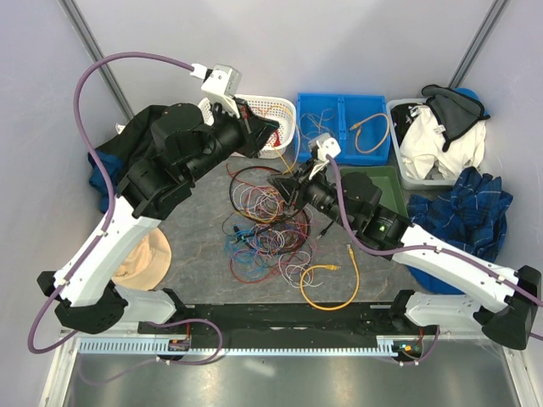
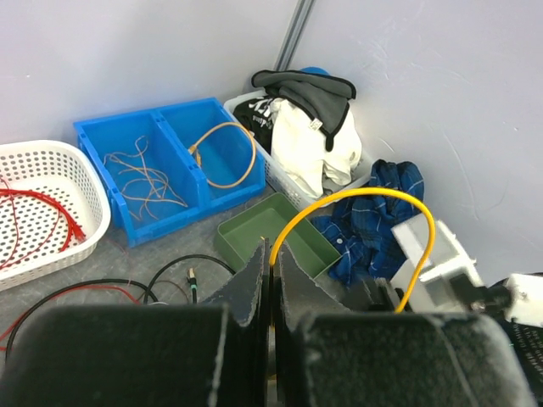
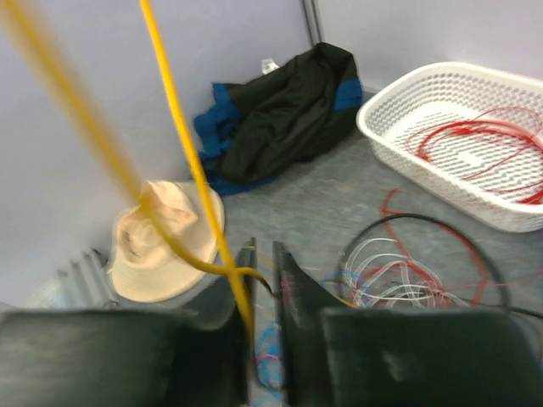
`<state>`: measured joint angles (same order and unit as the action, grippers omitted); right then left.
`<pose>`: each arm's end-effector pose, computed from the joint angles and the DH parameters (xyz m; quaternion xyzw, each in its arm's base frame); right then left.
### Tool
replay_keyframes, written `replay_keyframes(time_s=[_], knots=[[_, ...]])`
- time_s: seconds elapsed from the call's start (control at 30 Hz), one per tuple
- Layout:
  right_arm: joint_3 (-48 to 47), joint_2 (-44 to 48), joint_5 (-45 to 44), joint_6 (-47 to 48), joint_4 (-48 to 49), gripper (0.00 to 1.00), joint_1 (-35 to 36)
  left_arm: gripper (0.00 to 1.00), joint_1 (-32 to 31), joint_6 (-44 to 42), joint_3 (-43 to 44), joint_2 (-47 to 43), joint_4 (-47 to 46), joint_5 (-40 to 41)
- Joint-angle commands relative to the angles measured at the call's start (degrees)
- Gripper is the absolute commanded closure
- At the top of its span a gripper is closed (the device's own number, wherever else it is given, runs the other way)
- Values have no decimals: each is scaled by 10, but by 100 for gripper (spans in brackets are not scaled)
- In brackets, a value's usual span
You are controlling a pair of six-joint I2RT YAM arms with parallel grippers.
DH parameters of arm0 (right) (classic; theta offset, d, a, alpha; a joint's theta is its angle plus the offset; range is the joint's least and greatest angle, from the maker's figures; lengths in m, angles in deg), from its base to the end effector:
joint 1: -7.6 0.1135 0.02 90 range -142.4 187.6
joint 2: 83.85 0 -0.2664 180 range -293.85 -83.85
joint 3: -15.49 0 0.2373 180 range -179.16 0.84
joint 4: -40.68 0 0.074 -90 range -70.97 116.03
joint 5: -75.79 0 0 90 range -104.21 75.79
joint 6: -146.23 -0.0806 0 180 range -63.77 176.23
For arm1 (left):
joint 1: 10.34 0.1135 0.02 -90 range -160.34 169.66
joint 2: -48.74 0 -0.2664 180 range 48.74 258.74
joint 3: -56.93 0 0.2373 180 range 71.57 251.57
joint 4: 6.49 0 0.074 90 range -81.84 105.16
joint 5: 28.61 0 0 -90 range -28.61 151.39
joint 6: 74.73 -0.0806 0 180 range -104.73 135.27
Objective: Untangle the cables
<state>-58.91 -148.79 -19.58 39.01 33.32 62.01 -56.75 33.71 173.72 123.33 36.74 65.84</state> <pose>0.1780 0.2358 0.3995 -0.1891 0.6678 0.3945 0.6022 0.1971 -0.1980 0.5269 0.1459 0.6983 -0.3521 0.6059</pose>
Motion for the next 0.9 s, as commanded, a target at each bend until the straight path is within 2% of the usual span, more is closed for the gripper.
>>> replay_keyframes(time_s=[0.0,0.03,0.1,0.17,0.2,0.33,0.4,0.57,0.7,0.8,0.87], knots=[[-39,8,-13,0,52,96,-1,98,-2,5,-14,-18,-14,13],[-39,17,-17,-1,45,100,-1,98,-1,1,-24,-20,-15,19],[-42,26,-40,-1,30,100,-1,98,-1,-2,-39,-25,-17,49],[-67,32,-70,2,-16,100,-1,87,-1,-6,-69,-29,-27,72],[-88,31,-108,7,-36,100,-1,67,-1,-8,-95,-31,-32,99],[-134,22,-168,6,-130,100,-21,27,2,32,-157,-42,-34,166],[-152,20,-159,-4,-148,100,-57,1,4,57,-203,-51,-34,201],[-198,-7,-126,-38,-186,100,-136,0,15,132,-286,-94,-37,241],[-270,-57,-127,-48,-210,100,-199,0,16,211,-377,-141,-40,288],[-325,-109,-123,-49,-212,100,-229,0,16,283,-442,-178,-44,276],[-357,-156,-127,-47,-211,100,-247,0,16,295,-474,-200,-53,252]])
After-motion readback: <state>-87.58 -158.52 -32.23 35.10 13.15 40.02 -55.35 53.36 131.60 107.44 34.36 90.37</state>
